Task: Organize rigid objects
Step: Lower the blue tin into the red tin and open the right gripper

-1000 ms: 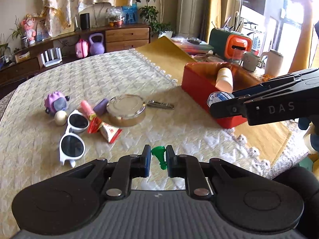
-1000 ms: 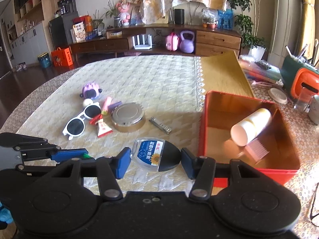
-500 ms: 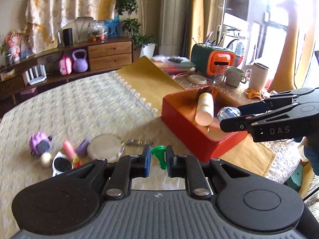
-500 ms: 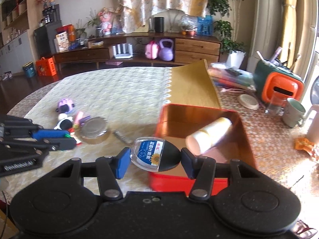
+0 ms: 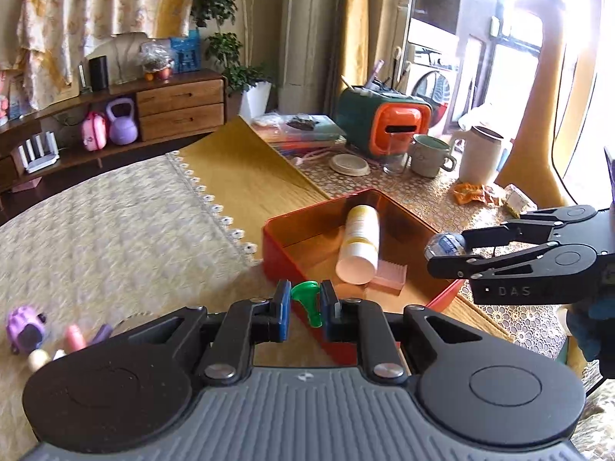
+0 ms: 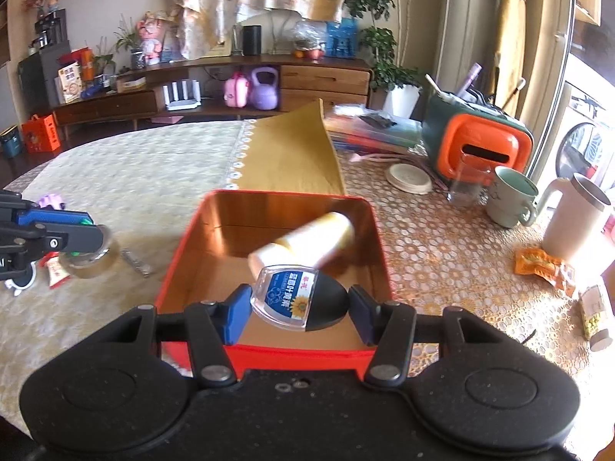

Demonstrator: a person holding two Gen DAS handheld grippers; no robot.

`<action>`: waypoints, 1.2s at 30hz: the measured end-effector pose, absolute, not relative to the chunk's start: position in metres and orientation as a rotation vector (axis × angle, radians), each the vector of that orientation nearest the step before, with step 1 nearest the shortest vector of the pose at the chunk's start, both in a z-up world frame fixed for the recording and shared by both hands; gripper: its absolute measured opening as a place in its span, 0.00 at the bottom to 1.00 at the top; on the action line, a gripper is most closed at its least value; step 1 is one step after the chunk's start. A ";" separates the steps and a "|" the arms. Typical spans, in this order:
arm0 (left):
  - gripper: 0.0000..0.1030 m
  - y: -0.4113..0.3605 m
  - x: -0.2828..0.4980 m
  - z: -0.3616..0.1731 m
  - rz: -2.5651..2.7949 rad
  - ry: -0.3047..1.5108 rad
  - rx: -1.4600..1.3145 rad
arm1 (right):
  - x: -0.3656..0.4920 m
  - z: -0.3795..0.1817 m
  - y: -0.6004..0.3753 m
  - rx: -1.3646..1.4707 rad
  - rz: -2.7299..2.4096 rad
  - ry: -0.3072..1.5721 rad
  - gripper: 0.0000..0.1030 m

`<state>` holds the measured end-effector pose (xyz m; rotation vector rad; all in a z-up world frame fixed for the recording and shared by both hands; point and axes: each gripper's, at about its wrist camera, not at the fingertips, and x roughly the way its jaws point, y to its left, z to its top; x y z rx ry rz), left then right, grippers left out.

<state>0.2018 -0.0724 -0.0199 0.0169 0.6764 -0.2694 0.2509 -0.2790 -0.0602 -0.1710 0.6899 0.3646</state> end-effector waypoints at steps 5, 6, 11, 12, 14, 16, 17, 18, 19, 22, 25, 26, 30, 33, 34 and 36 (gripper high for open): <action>0.15 -0.095 0.220 -0.025 -0.310 0.706 0.032 | 0.262 -0.068 -0.285 -0.215 0.370 0.698 0.52; 0.15 -0.100 0.224 -0.027 -0.317 0.712 0.037 | 0.265 -0.069 -0.286 -0.224 0.372 0.697 0.52; 0.15 -0.122 0.243 -0.038 -0.343 0.750 0.073 | 0.281 -0.074 -0.290 -0.242 0.401 0.711 0.52; 0.15 -0.126 0.247 -0.040 -0.344 0.758 0.079 | 0.283 -0.075 -0.290 -0.249 0.406 0.715 0.52; 0.15 -0.133 0.255 -0.046 -0.339 0.775 0.093 | 0.289 -0.078 -0.292 -0.264 0.427 0.725 0.52; 0.15 -0.139 0.262 -0.053 -0.333 0.787 0.103 | 0.293 -0.081 -0.292 -0.294 0.441 0.730 0.52; 0.15 -0.141 0.264 -0.057 -0.331 0.794 0.107 | 0.294 -0.082 -0.291 -0.313 0.449 0.730 0.52; 0.15 -0.144 0.267 -0.060 -0.329 0.802 0.111 | 0.295 -0.083 -0.291 -0.329 0.460 0.731 0.52; 0.15 -0.146 0.270 -0.063 -0.329 0.809 0.116 | 0.296 -0.084 -0.290 -0.340 0.466 0.732 0.52; 0.15 -0.152 0.276 -0.070 -0.325 0.829 0.137 | 0.298 -0.089 -0.288 -0.362 0.489 0.737 0.52; 0.15 -0.156 0.282 -0.076 -0.319 0.848 0.154 | 0.301 -0.093 -0.285 -0.392 0.505 0.742 0.52; 0.15 -0.157 0.284 -0.078 -0.316 0.853 0.156 | 0.302 -0.094 -0.284 -0.396 0.513 0.743 0.52; 0.15 -0.159 0.289 -0.084 -0.312 0.874 0.157 | 0.306 -0.101 -0.283 -0.399 0.527 0.757 0.52; 0.15 -0.161 0.292 -0.089 -0.312 0.890 0.163 | 0.306 -0.104 -0.282 -0.408 0.540 0.759 0.52; 0.15 -0.162 0.293 -0.090 -0.313 0.896 0.164 | 0.307 -0.105 -0.282 -0.408 0.544 0.761 0.52; 0.15 -0.163 0.295 -0.093 -0.310 0.907 0.168 | 0.308 -0.106 -0.282 -0.400 0.550 0.764 0.52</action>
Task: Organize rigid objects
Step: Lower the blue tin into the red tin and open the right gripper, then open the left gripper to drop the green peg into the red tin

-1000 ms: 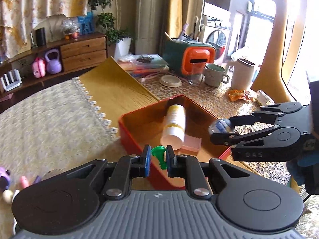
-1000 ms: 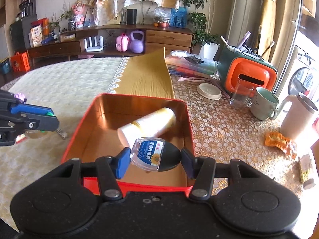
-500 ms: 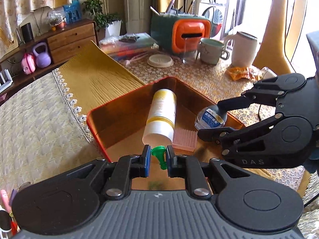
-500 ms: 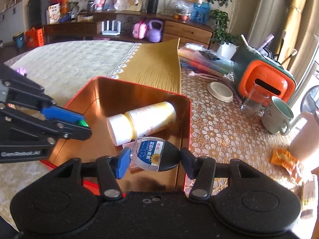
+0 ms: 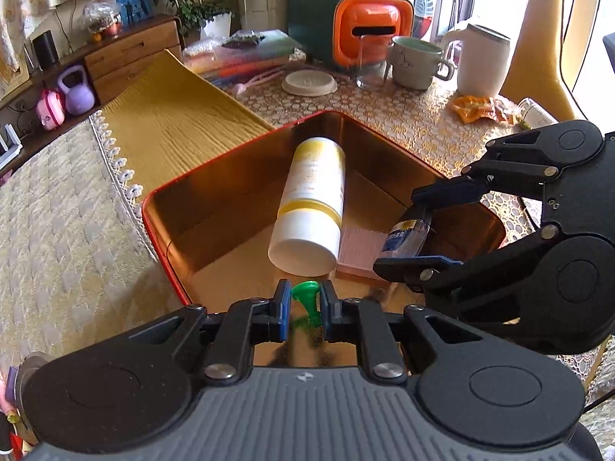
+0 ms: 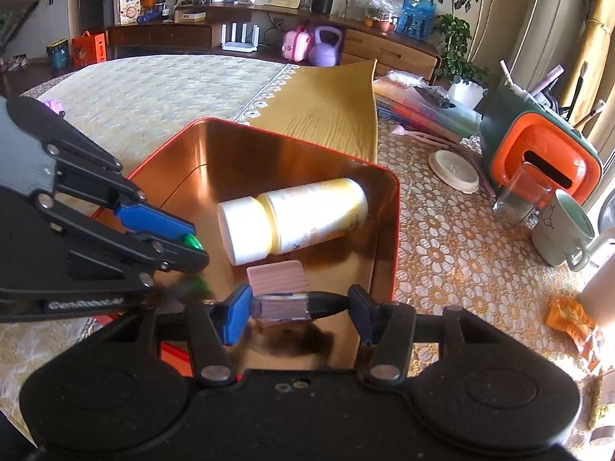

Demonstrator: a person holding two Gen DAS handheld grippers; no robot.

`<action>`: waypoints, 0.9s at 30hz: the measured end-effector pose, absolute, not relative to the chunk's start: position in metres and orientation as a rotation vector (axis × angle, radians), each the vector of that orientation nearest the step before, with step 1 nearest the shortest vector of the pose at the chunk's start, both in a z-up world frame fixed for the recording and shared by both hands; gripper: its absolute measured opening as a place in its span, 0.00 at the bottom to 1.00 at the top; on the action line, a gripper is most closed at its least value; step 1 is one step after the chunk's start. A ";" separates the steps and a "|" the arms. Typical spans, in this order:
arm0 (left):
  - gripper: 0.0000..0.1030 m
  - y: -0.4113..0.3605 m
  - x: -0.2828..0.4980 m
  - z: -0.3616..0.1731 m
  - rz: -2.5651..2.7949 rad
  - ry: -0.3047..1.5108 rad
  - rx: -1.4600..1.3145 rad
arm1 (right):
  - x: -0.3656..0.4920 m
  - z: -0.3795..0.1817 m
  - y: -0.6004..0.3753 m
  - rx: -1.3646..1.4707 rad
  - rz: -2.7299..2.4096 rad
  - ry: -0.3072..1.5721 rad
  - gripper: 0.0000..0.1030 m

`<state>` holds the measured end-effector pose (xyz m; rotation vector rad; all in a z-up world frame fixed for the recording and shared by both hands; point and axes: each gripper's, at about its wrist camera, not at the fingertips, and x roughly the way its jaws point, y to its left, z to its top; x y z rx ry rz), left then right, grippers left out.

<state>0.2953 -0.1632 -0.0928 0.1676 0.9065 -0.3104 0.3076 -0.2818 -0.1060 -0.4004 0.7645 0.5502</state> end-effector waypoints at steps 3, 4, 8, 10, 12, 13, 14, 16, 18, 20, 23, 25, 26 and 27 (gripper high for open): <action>0.15 -0.163 0.300 -0.096 -0.298 0.927 0.157 | 0.307 -0.106 -0.282 -0.401 0.548 0.760 0.52; 0.15 -0.163 0.301 -0.097 -0.295 0.926 0.160 | 0.306 -0.106 -0.283 -0.402 0.551 0.758 0.53; 0.15 -0.164 0.301 -0.098 -0.292 0.927 0.174 | 0.301 -0.104 -0.283 -0.402 0.553 0.751 0.55; 0.15 -0.164 0.301 -0.098 -0.293 0.927 0.175 | 0.299 -0.101 -0.285 -0.397 0.552 0.744 0.58; 0.15 -0.164 0.300 -0.097 -0.289 0.924 0.173 | 0.296 -0.098 -0.287 -0.388 0.551 0.735 0.59; 0.15 -0.165 0.299 -0.097 -0.287 0.921 0.179 | 0.294 -0.096 -0.288 -0.383 0.549 0.731 0.60; 0.15 -0.166 0.298 -0.097 -0.289 0.920 0.187 | 0.293 -0.095 -0.289 -0.377 0.546 0.728 0.60; 0.15 -0.167 0.295 -0.096 -0.293 0.914 0.196 | 0.290 -0.092 -0.292 -0.366 0.541 0.724 0.61; 0.15 -0.167 0.292 -0.093 -0.298 0.903 0.198 | 0.288 -0.090 -0.294 -0.354 0.533 0.723 0.61; 0.15 -0.167 0.288 -0.090 -0.300 0.894 0.202 | 0.286 -0.088 -0.297 -0.336 0.527 0.725 0.61; 0.15 -0.166 0.283 -0.085 -0.301 0.880 0.204 | 0.283 -0.085 -0.301 -0.303 0.519 0.729 0.62; 0.15 -0.165 0.280 -0.081 -0.303 0.873 0.193 | 0.280 -0.083 -0.302 -0.280 0.510 0.730 0.62; 0.15 -0.163 0.278 -0.078 -0.304 0.869 0.186 | 0.278 -0.082 -0.303 -0.268 0.506 0.729 0.62; 0.15 -0.163 0.276 -0.076 -0.305 0.864 0.180 | 0.276 -0.081 -0.303 -0.257 0.504 0.728 0.62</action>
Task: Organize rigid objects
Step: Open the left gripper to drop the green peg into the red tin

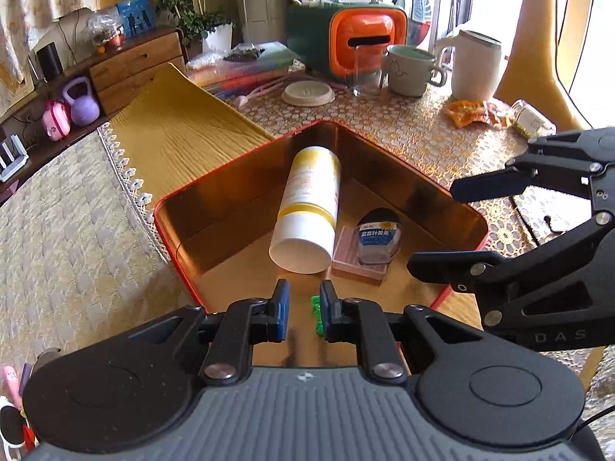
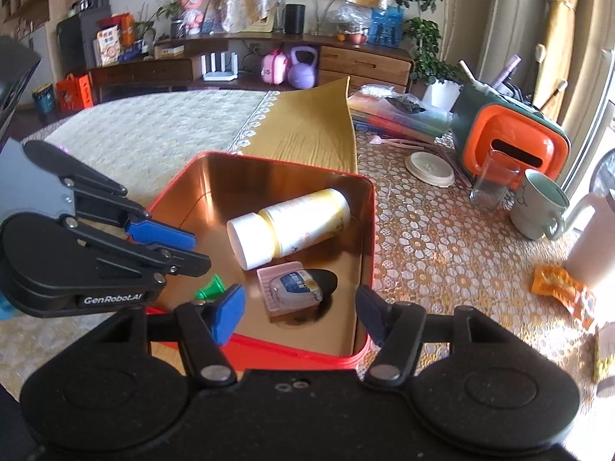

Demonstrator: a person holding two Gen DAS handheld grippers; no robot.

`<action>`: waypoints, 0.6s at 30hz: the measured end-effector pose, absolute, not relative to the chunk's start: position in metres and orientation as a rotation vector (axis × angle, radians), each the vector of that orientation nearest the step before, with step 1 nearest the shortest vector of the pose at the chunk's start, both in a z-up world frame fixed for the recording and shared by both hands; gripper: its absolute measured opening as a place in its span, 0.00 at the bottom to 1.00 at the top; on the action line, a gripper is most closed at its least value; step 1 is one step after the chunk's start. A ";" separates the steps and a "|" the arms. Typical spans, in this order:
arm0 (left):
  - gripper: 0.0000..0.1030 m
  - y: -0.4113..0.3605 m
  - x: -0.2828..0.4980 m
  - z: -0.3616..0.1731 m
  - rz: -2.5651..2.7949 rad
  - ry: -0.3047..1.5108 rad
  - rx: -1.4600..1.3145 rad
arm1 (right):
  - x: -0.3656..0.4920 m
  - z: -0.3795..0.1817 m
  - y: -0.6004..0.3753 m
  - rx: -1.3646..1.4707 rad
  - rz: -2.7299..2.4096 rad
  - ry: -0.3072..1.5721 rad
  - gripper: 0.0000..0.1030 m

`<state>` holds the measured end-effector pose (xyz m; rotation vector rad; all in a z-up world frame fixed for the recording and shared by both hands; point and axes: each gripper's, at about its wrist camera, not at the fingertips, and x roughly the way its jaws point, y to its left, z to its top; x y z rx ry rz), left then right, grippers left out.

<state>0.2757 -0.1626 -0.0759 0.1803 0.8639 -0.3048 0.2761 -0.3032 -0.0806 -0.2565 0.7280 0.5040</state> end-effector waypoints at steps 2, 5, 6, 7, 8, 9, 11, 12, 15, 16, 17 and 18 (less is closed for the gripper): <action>0.15 -0.160 0.271 -0.071 -0.307 0.852 0.173 | 0.272 -0.078 -0.304 -0.243 0.502 0.725 0.62; 0.15 -0.154 0.263 -0.063 -0.312 0.834 0.157 | 0.266 -0.074 -0.303 -0.237 0.495 0.719 0.62; 0.15 -0.152 0.260 -0.061 -0.314 0.829 0.152 | 0.264 -0.073 -0.302 -0.233 0.493 0.716 0.63; 0.15 -0.150 0.256 -0.058 -0.315 0.824 0.150 | 0.261 -0.071 -0.302 -0.225 0.492 0.714 0.63; 0.15 -0.148 0.253 -0.056 -0.315 0.817 0.148 | 0.259 -0.069 -0.302 -0.216 0.493 0.711 0.64; 0.15 -0.146 0.250 -0.053 -0.314 0.811 0.146 | 0.257 -0.067 -0.301 -0.207 0.493 0.708 0.64; 0.15 -0.141 0.243 -0.049 -0.314 0.803 0.133 | 0.252 -0.063 -0.300 -0.189 0.500 0.704 0.65; 0.15 -0.138 0.240 -0.047 -0.316 0.799 0.125 | 0.249 -0.060 -0.298 -0.183 0.503 0.701 0.65; 0.15 -0.129 0.229 -0.040 -0.320 0.780 0.108 | 0.239 -0.052 -0.292 -0.183 0.511 0.686 0.65; 0.15 -0.126 0.226 -0.037 -0.321 0.776 0.101 | 0.236 -0.050 -0.289 -0.181 0.516 0.683 0.66; 0.15 -0.124 0.223 -0.034 -0.321 0.772 0.093 | 0.233 -0.048 -0.287 -0.179 0.522 0.680 0.66; 0.15 -0.120 0.219 -0.032 -0.322 0.768 0.085 | 0.230 -0.046 -0.284 -0.180 0.528 0.676 0.67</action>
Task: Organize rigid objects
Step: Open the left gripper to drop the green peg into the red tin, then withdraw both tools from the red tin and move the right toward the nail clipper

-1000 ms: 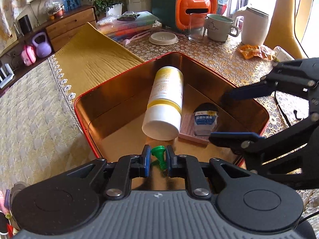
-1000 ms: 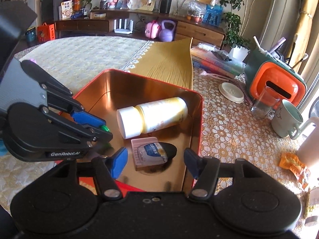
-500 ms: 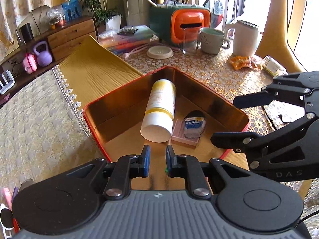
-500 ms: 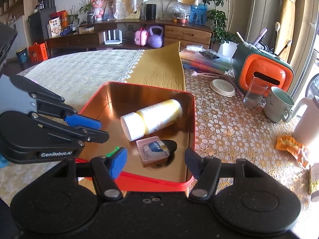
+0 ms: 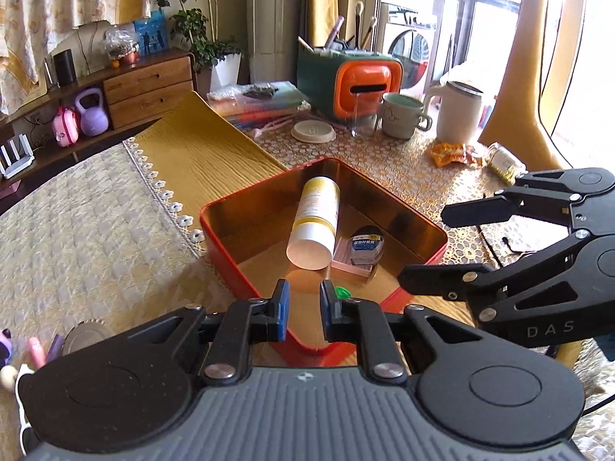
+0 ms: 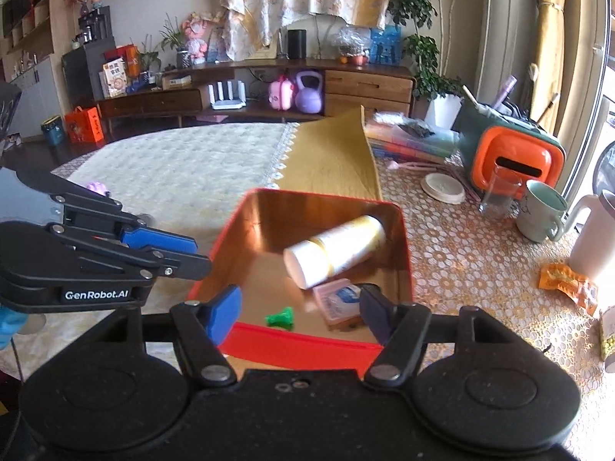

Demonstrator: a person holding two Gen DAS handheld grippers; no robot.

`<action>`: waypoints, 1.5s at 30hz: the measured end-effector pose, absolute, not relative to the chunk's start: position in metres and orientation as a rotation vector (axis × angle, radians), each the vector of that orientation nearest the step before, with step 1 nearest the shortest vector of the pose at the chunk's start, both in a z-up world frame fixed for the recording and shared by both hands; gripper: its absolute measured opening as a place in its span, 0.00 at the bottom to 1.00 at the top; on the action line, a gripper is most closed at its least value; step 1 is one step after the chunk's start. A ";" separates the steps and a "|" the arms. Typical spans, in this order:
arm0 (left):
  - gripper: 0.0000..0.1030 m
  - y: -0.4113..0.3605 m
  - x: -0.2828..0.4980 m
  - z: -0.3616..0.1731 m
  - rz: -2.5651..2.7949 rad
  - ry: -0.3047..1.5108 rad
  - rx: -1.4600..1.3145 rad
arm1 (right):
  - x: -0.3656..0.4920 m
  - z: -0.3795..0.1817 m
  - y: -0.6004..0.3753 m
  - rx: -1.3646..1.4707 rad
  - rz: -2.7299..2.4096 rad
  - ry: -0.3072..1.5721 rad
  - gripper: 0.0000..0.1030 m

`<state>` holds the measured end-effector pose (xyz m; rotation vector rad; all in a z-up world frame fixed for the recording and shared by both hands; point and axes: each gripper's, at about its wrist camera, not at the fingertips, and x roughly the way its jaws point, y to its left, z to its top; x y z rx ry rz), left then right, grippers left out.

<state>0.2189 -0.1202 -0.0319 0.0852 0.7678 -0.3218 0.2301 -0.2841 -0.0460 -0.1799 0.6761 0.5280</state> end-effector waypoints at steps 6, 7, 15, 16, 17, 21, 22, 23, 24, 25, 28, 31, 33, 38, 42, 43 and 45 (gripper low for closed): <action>0.15 -0.098 0.197 -0.019 -0.308 0.741 0.059 | 0.211 -0.035 -0.265 -0.183 0.584 0.653 0.69; 0.15 -0.094 0.194 -0.017 -0.305 0.738 0.054 | 0.209 -0.033 -0.262 -0.180 0.592 0.650 0.69; 0.15 -0.057 0.165 -0.006 -0.274 0.713 0.030 | 0.188 -0.028 -0.233 -0.172 0.661 0.644 0.76; 0.15 -0.052 0.161 -0.005 -0.276 0.713 0.025 | 0.185 -0.028 -0.229 -0.178 0.669 0.645 0.76; 0.15 -0.047 0.157 -0.005 -0.274 0.713 0.024 | 0.183 -0.028 -0.225 -0.186 0.677 0.645 0.76; 0.15 -0.030 0.142 -0.005 -0.251 0.708 0.031 | 0.175 -0.027 -0.209 -0.182 0.704 0.647 0.79; 0.15 -0.025 0.138 -0.005 -0.245 0.707 0.027 | 0.173 -0.028 -0.205 -0.181 0.711 0.648 0.81; 0.15 -0.020 0.134 -0.005 -0.238 0.706 0.021 | 0.172 -0.028 -0.202 -0.182 0.715 0.648 0.81; 0.15 -0.014 0.131 -0.006 -0.229 0.705 0.013 | 0.171 -0.029 -0.198 -0.181 0.719 0.649 0.82; 0.15 -0.010 0.129 -0.007 -0.222 0.705 0.004 | 0.170 -0.030 -0.194 -0.177 0.723 0.653 0.83; 0.15 0.009 0.120 -0.010 -0.205 0.713 -0.044 | 0.169 -0.033 -0.184 -0.158 0.726 0.662 0.83; 0.15 0.024 0.110 -0.014 -0.171 0.710 -0.056 | 0.168 -0.038 -0.177 -0.126 0.732 0.670 0.83; 0.15 0.034 0.105 -0.018 -0.142 0.709 -0.050 | 0.169 -0.041 -0.172 -0.112 0.728 0.671 0.83; 0.15 0.061 0.094 -0.029 -0.076 0.711 -0.072 | 0.172 -0.048 -0.158 -0.127 0.724 0.687 0.85; 0.15 0.076 0.089 -0.039 -0.036 0.719 -0.085 | 0.175 -0.054 -0.147 -0.169 0.726 0.687 0.85; 0.15 0.079 0.088 -0.041 -0.029 0.723 -0.089 | 0.177 -0.056 -0.145 -0.178 0.725 0.689 0.85; 0.15 0.084 0.086 -0.047 -0.020 0.733 -0.100 | 0.181 -0.060 -0.141 -0.188 0.723 0.695 0.85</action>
